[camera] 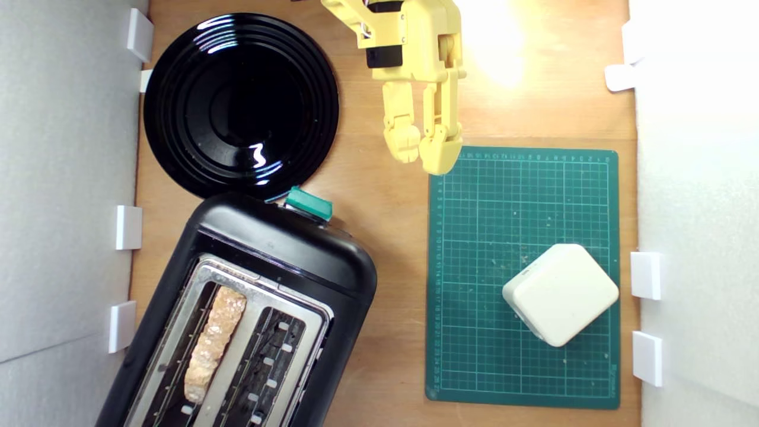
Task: Pick bread and place in toaster
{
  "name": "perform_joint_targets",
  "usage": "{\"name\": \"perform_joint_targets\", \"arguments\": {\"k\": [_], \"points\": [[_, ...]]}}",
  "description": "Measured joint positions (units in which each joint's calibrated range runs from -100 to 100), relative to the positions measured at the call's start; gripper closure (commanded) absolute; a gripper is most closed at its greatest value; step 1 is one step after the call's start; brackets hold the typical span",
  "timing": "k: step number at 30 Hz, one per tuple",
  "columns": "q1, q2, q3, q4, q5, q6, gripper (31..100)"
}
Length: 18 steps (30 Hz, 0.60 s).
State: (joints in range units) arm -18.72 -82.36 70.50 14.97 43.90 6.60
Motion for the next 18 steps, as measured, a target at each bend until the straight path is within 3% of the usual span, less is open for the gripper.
{"name": "perform_joint_targets", "arguments": {"k": [7,18], "points": [[0.0,-10.1,15.6,0.0,0.5,2.7,52.4],[0.0,-15.3,26.7,-0.2,5.8,4.0,52.5]]}}
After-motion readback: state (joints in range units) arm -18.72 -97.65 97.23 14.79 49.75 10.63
